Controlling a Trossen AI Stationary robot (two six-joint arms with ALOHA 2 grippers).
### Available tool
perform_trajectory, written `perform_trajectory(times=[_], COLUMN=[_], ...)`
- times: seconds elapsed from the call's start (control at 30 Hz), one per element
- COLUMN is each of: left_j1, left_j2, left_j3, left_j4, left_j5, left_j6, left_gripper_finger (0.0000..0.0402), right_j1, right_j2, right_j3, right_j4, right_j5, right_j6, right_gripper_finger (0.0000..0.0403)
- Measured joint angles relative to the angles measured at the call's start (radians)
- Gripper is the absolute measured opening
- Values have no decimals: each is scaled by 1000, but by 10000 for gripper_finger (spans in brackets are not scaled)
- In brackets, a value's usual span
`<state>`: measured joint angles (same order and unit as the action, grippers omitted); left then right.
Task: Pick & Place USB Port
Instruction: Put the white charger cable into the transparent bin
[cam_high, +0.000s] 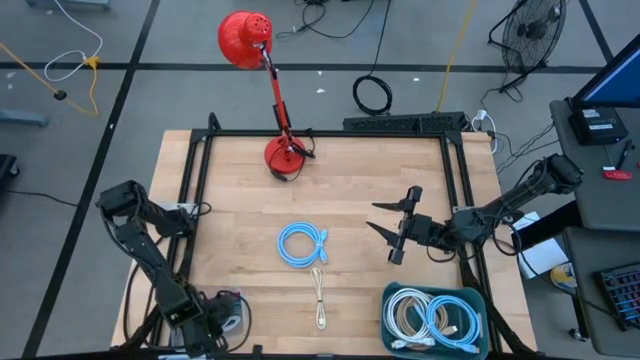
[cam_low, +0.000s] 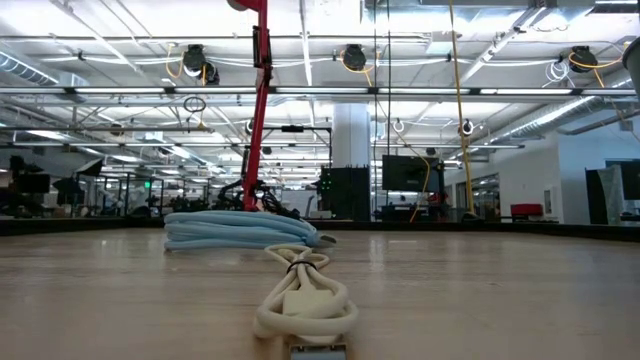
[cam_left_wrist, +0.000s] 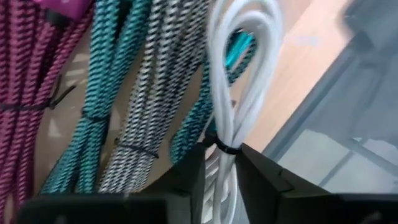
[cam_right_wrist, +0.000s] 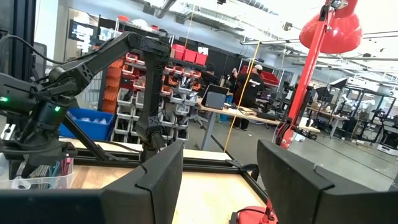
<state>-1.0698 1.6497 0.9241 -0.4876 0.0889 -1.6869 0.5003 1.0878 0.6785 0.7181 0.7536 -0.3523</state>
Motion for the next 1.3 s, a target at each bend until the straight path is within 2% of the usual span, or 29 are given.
perform_trajectory(times=[0.23, 0.43, 0.6, 0.7, 0.77, 1.3], left_j1=[0, 0, 5, 18, 27, 42], left_j2=[-43, -138, -160, -139, -131, -121], left_j3=[0, 0, 0, 0, 0, 0], left_j4=[-67, -92, -167, -170, -163, -162], left_j5=[13, -95, -145, -109, -98, -126], left_j6=[-19, -14, 7, 46, 55, 73], left_gripper_finger=[122, 116, 87, 29, 10, 1], right_j1=[-1, -1, -1, -1, -1, -1], right_j2=[0, 0, 0, 0, 0, 0], right_j3=[0, 0, 0, 0, 0, 0], right_j4=[-1, -4, -5, -5, -5, -5], right_j5=[0, 0, 0, 0, 0, 0], right_j6=[0, 0, 0, 0, 0, 0], right_gripper_finger=[196, 196, 196, 196, 196, 196])
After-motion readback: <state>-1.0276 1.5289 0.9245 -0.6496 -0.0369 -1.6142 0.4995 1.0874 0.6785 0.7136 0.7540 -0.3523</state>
